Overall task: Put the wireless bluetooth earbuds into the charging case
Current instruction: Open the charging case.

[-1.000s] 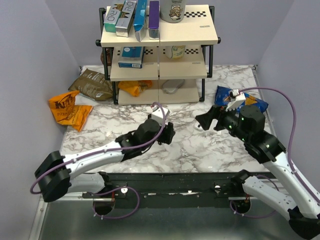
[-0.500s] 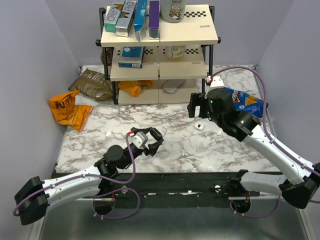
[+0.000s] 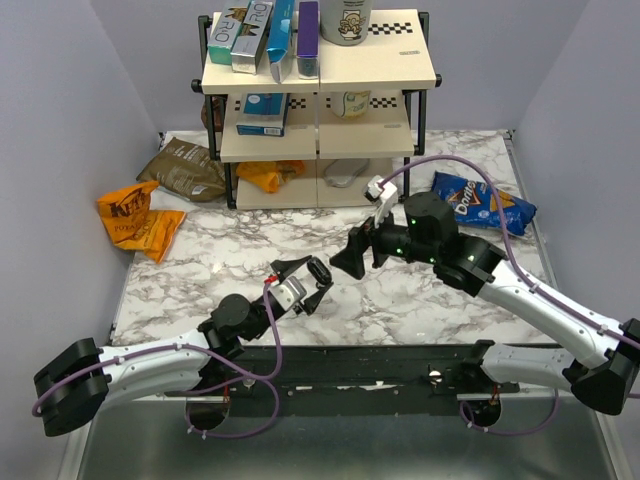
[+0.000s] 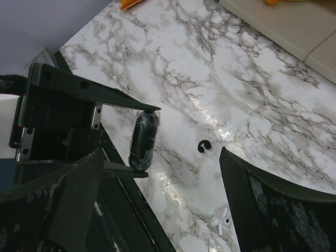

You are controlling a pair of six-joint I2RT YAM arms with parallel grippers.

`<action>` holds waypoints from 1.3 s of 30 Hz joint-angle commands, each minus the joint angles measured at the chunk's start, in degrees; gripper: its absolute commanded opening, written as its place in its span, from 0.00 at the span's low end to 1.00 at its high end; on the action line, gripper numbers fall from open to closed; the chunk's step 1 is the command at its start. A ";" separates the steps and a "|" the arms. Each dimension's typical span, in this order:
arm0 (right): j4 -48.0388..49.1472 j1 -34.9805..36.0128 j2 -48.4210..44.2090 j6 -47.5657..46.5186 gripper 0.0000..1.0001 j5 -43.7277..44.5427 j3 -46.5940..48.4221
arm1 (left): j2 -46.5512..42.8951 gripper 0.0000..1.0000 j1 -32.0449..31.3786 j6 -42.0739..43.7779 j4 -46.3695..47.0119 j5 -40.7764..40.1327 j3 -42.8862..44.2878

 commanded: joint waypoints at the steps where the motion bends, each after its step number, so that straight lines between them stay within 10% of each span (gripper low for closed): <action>1: -3.27 3.67 3.00 -2.74 0.99 -1.10 2.42 | -1.04 0.00 -0.59 2.50 -0.94 1.71 1.76; 39: -4.59 5.43 8.72 3.68 0.88 10.16 1.98 | -4.38 0.00 -4.20 4.00 -3.23 -1.01 1.41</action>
